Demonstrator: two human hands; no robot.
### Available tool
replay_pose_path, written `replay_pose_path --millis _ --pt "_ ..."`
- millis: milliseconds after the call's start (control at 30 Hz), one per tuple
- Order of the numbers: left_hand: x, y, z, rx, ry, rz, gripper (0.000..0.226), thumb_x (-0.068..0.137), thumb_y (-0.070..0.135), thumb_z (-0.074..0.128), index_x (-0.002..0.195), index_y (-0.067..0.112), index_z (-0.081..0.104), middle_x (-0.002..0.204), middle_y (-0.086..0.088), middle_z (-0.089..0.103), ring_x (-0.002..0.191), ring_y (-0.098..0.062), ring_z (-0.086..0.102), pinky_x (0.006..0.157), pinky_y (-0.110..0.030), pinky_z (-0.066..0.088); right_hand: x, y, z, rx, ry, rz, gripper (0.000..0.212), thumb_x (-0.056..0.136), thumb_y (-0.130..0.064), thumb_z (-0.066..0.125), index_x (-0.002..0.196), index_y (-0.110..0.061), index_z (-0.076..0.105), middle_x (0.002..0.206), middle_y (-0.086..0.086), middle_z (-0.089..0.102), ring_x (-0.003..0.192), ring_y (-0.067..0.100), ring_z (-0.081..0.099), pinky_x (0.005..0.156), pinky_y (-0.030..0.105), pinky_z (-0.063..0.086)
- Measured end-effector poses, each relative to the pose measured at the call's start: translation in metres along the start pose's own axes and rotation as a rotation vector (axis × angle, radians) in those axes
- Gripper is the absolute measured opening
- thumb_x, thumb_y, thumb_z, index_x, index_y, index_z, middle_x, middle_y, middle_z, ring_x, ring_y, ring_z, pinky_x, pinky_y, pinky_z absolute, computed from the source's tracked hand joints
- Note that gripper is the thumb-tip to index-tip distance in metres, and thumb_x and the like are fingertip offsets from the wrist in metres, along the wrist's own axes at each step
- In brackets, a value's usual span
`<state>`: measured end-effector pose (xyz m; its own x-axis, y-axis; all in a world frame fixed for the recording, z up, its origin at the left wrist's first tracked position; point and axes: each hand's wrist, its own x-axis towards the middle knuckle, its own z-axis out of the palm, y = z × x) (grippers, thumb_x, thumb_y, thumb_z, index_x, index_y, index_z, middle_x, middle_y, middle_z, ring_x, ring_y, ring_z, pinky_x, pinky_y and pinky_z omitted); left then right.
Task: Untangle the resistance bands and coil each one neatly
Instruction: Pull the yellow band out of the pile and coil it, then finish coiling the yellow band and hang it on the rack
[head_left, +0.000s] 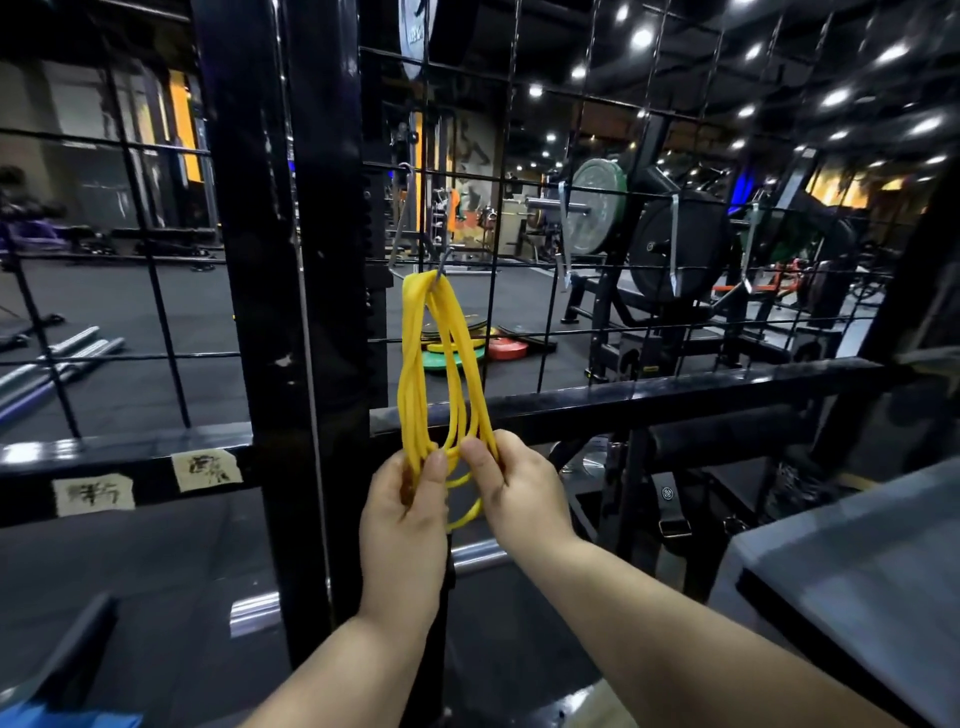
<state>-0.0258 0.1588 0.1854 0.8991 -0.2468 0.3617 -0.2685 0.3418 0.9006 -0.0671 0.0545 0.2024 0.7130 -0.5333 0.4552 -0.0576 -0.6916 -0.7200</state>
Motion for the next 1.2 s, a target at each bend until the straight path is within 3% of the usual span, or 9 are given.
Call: replay_pose_path --millis 100,167,300,433,533,633,800,967,1200 --pt "0.000 -0.003 0.002 -0.031 0.028 -0.038 0.020 0.089 0.044 0.056 0.093 0.030 0.070 0.097 -0.004 0.069 0.086 -0.017 0.065 0.075 -0.038 0.053 0.002 0.003 -0.002 -0.038 0.014 0.000 0.064 0.080 -0.077 0.029 0.078 -0.017 0.052 0.062 0.000 0.054 0.064 0.024 0.054 0.062 0.043 0.046" --pt "-0.001 -0.004 0.005 -0.078 0.054 -0.070 0.019 0.092 0.038 0.056 0.093 0.026 0.070 0.091 -0.003 0.068 0.079 -0.011 0.062 0.072 -0.033 0.051 0.002 0.005 -0.003 -0.067 0.016 -0.002 0.060 0.080 -0.077 0.028 0.072 -0.020 0.045 0.057 -0.003 0.048 0.060 0.023 0.049 0.063 0.039 0.040" --pt "-0.005 -0.012 0.010 -0.104 0.060 -0.110 0.025 0.092 0.036 0.055 0.092 0.012 0.061 0.073 0.007 0.056 0.065 0.000 0.052 0.067 -0.027 0.042 0.001 0.006 -0.004 -0.150 -0.003 -0.005 0.056 0.082 -0.073 0.024 0.071 -0.021 0.040 0.056 -0.005 0.046 0.063 0.022 0.046 0.081 0.043 0.038" --pt "-0.011 -0.027 0.015 0.008 -0.015 -0.095 0.049 0.083 0.054 0.052 0.112 0.016 0.056 0.093 0.008 0.058 0.087 -0.008 0.056 0.084 -0.033 0.045 -0.004 0.010 -0.004 -0.075 0.006 0.047 0.060 0.080 -0.076 0.021 0.073 -0.020 0.042 0.067 -0.006 0.049 0.071 0.023 0.051 0.081 0.046 0.043" --pt "-0.016 -0.034 0.023 0.100 -0.136 -0.135 0.027 0.088 0.048 0.051 0.095 0.022 0.056 0.088 0.004 0.061 0.083 -0.007 0.058 0.079 -0.027 0.045 -0.009 0.017 -0.008 0.033 0.014 0.160 0.062 0.080 -0.076 0.018 0.078 -0.021 0.045 0.079 0.000 0.056 0.079 0.023 0.054 0.076 0.044 0.046" --pt "-0.020 -0.040 0.034 0.216 -0.245 -0.134 0.030 0.089 0.046 0.051 0.088 0.016 0.053 0.083 -0.001 0.058 0.076 -0.012 0.055 0.065 -0.019 0.040 -0.013 0.033 -0.019 0.039 0.032 0.264 0.060 0.092 -0.066 0.019 0.090 -0.015 0.052 0.088 0.002 0.062 0.087 0.022 0.058 0.077 0.037 0.043" --pt "-0.026 -0.049 0.077 0.330 -0.292 -0.210 0.025 0.097 0.041 0.046 0.082 0.021 0.051 0.080 0.002 0.055 0.074 -0.010 0.051 0.063 -0.021 0.037 -0.019 0.073 -0.045 0.099 0.136 0.373 0.049 0.099 -0.058 0.023 0.092 -0.024 0.057 0.085 -0.002 0.065 0.086 0.020 0.061 0.081 0.036 0.047" --pt "-0.046 -0.064 0.163 0.318 -0.527 -0.251 0.028 0.097 0.041 0.047 0.090 0.016 0.059 0.090 -0.004 0.065 0.086 -0.020 0.060 0.078 -0.034 0.046 -0.041 0.124 -0.104 0.095 0.328 0.523 0.049 0.101 -0.054 0.021 0.085 -0.027 0.058 0.083 -0.004 0.065 0.082 0.019 0.061 0.080 0.036 0.046" --pt "-0.135 -0.088 0.306 0.306 -0.968 -0.352 0.033 0.098 0.047 0.041 0.097 0.016 0.054 0.091 0.002 0.058 0.089 -0.017 0.053 0.078 -0.028 0.038 -0.115 0.203 -0.230 0.005 0.689 0.804 0.051 0.102 -0.052 0.023 0.078 -0.023 0.058 0.086 0.006 0.068 0.092 0.032 0.064 0.094 0.049 0.046"
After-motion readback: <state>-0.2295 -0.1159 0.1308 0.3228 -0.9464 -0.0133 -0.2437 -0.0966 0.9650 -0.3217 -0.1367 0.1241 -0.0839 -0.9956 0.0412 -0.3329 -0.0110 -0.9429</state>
